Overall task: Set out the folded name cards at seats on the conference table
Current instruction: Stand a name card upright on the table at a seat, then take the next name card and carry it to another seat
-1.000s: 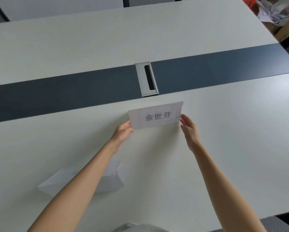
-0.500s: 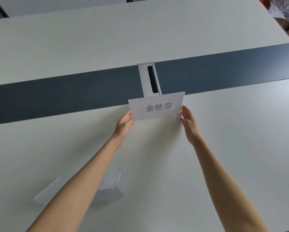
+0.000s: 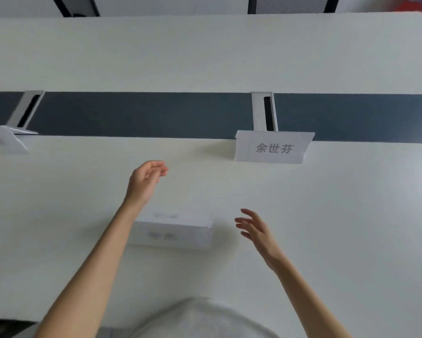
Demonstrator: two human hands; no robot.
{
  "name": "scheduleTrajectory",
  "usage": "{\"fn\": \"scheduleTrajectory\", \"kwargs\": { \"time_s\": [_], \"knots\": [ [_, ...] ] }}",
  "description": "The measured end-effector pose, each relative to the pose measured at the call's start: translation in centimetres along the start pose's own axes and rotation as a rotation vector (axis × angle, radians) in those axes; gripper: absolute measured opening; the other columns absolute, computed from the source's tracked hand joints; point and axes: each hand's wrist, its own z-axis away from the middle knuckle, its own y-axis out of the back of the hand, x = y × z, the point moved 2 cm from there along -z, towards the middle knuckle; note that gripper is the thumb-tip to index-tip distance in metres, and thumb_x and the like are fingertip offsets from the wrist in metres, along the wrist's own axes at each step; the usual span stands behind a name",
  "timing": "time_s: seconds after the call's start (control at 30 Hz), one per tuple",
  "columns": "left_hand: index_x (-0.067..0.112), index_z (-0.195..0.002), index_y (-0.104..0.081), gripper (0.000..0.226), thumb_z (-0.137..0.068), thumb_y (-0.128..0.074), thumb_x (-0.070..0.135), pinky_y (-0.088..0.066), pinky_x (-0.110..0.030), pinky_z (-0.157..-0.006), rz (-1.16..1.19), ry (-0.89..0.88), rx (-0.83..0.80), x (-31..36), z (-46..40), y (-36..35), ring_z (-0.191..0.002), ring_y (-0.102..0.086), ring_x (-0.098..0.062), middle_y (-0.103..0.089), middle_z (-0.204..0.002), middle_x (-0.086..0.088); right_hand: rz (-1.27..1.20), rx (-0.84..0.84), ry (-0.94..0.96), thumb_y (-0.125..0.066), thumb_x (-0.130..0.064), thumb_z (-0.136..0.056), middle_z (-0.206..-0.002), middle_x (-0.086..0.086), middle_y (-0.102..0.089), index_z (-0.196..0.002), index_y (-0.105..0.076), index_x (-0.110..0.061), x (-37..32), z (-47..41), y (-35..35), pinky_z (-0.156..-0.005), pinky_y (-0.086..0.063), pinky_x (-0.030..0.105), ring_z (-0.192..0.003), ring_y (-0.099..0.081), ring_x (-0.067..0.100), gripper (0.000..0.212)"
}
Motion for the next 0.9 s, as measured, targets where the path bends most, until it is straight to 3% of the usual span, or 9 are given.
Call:
{"fn": "scheduleTrajectory", "kwargs": {
  "time_s": [0.1, 0.23, 0.43, 0.5, 0.63, 0.73, 0.8, 0.9],
  "knots": [
    [0.006, -0.107, -0.059, 0.025, -0.088, -0.043, 0.005, -0.040, -0.026, -0.091, -0.155, 0.004, 0.185, -3.2, 3.1, 4.0, -0.113, -0.057, -0.027, -0.064, -0.112, -0.012, 0.054, -0.154, 0.008, -0.040, -0.027, -0.096, -0.122, -0.002, -0.057, -0.133, -0.033, -0.037, 0.3, 2.1, -4.7, -0.103, -0.038, 0.030, -0.116, -0.053, 0.014, 0.039],
    [0.001, -0.121, -0.050, 0.033, -0.091, -0.043, 0.013, -0.035, -0.032, -0.098, -0.220, 0.135, 0.268, -7.6, 5.9, 6.7, -0.122, -0.050, -0.030, -0.054, -0.130, -0.018, 0.073, -0.144, 0.066, -0.038, -0.036, -0.095, -0.135, -0.012, -0.033, -0.144, -0.019, -0.032, -0.4, 3.5, -8.5, -0.115, -0.024, 0.036, -0.131, -0.028, 0.005, 0.053],
    [0.020, -0.123, -0.049, 0.036, -0.095, -0.032, 0.035, -0.036, -0.036, -0.100, 0.045, 0.251, -0.051, -10.7, 5.9, 7.1, -0.112, -0.052, -0.024, -0.052, -0.132, -0.015, 0.087, 0.049, 0.144, -0.033, -0.035, -0.097, -0.130, -0.007, -0.038, -0.137, -0.034, -0.026, -1.4, 3.6, -10.6, -0.101, -0.024, 0.025, -0.123, -0.030, 0.004, 0.041],
    [0.030, -0.123, -0.049, 0.039, -0.093, -0.028, 0.041, -0.033, -0.041, -0.110, 0.036, 0.204, -0.153, -11.0, 5.4, 7.1, -0.123, -0.048, -0.025, -0.050, -0.137, -0.012, 0.065, 0.124, 0.150, -0.029, -0.036, -0.097, -0.128, -0.005, -0.041, -0.133, -0.037, -0.024, -1.2, 3.6, -11.6, -0.097, -0.024, 0.025, -0.121, -0.033, 0.007, 0.038],
    [0.032, -0.117, -0.050, 0.039, -0.090, -0.026, 0.045, -0.030, -0.045, -0.112, 0.007, 0.090, -0.272, -11.1, 5.2, 8.1, -0.127, -0.046, -0.024, -0.050, -0.137, -0.011, 0.007, 0.364, 0.183, -0.027, -0.032, -0.099, -0.127, -0.007, -0.046, -0.126, -0.046, -0.020, 0.0, 4.4, -13.6, -0.094, -0.025, 0.020, -0.123, -0.038, 0.009, 0.035],
    [0.034, -0.115, -0.051, 0.058, -0.072, -0.025, 0.064, -0.032, -0.045, -0.111, -0.082, 0.022, -0.406, -11.4, 5.4, 8.9, -0.126, -0.047, -0.023, -0.052, -0.135, -0.009, -0.060, 0.590, 0.191, -0.029, -0.029, -0.099, -0.119, -0.007, -0.051, -0.120, -0.052, -0.017, 1.7, 7.1, -15.9, -0.079, -0.033, 0.005, -0.113, -0.043, 0.009, 0.034],
    [0.027, -0.120, -0.052, 0.056, -0.081, -0.026, 0.056, -0.031, -0.044, -0.112, -0.157, -0.045, -0.492, -11.5, 5.9, 9.0, -0.127, -0.046, -0.023, -0.052, -0.136, -0.008, -0.119, 0.710, 0.181, -0.032, -0.032, -0.098, -0.112, -0.008, -0.054, -0.116, -0.054, -0.016, 3.2, 9.6, -17.5, -0.075, -0.032, -0.003, -0.106, -0.045, 0.008, 0.033],
    [0.016, -0.125, -0.052, 0.041, -0.097, -0.026, 0.032, -0.030, -0.038, -0.112, -0.211, -0.149, -0.620, -11.8, 8.0, 8.2, -0.127, -0.044, -0.019, -0.050, -0.135, -0.003, -0.262, 0.867, 0.140, -0.031, -0.048, -0.085, -0.104, -0.022, -0.053, -0.106, -0.055, -0.025, 6.2, 13.8, -19.5, -0.081, -0.032, 0.009, -0.101, -0.045, -0.002, 0.040]
  ]
}}
